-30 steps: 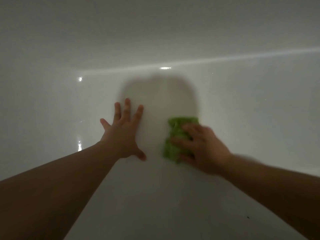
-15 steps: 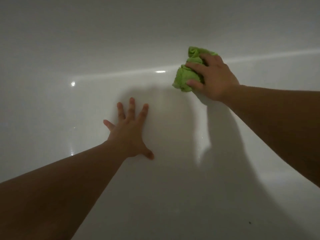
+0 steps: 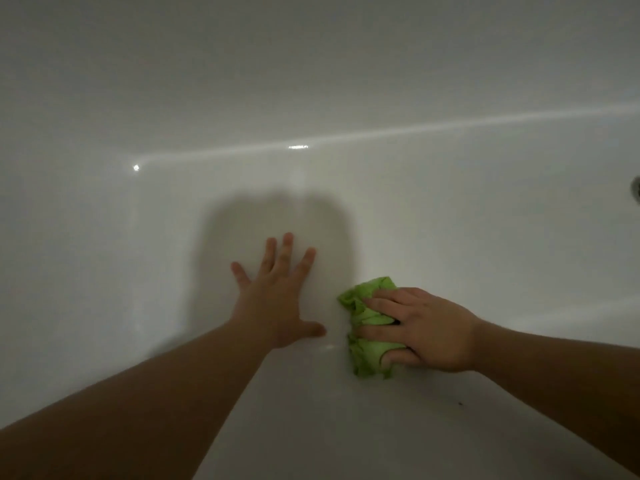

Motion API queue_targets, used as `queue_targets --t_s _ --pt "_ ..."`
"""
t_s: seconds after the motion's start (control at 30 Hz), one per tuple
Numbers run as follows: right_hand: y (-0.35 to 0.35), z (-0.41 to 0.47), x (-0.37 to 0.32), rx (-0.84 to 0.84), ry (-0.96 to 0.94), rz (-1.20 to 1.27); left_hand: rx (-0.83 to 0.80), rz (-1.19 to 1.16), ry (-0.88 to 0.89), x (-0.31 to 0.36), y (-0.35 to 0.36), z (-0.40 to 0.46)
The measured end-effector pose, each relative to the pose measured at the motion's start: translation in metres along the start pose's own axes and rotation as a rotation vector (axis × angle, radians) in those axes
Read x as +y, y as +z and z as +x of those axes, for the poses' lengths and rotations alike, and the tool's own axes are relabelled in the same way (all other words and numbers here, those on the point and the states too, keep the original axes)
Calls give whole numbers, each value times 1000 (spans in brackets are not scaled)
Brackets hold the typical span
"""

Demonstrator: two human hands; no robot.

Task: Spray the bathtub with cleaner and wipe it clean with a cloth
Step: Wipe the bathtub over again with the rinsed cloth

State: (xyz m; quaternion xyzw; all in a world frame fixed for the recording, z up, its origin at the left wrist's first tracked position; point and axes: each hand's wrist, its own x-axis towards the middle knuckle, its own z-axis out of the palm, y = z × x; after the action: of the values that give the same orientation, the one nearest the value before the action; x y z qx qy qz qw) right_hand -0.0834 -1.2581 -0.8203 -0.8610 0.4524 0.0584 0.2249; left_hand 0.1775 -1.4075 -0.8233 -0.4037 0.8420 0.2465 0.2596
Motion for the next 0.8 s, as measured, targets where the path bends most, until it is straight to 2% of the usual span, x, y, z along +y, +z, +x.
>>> queue_targets --t_s 0.07,0.13,0.2,0.27,0.37,0.47,0.53,0.7,0.8 --pt "-5 10 22 -18 -87 -23 7 -18 8 12 5 2" --pt "-13 30 58 19 -65 -46 17 -36 -2 20 7 8" --pt "-30 54 101 96 108 -70 24 -33 -7 22 7 13" --pt "-56 76 142 184 363 -63 27 -27 -6 21 7 17" --pt "-79 90 185 299 708 66 35 -11 5 19 8 20" --pt "-73 94 176 325 791 109 32 -13 7 20 6 22" --pt "-52 80 150 303 720 73 32 -13 4 22 4 23" --pt "0 -12 42 145 207 65 24 -21 -13 25 2 22" --pt "3 -43 21 35 10 29 24 -17 -27 28 1 24"
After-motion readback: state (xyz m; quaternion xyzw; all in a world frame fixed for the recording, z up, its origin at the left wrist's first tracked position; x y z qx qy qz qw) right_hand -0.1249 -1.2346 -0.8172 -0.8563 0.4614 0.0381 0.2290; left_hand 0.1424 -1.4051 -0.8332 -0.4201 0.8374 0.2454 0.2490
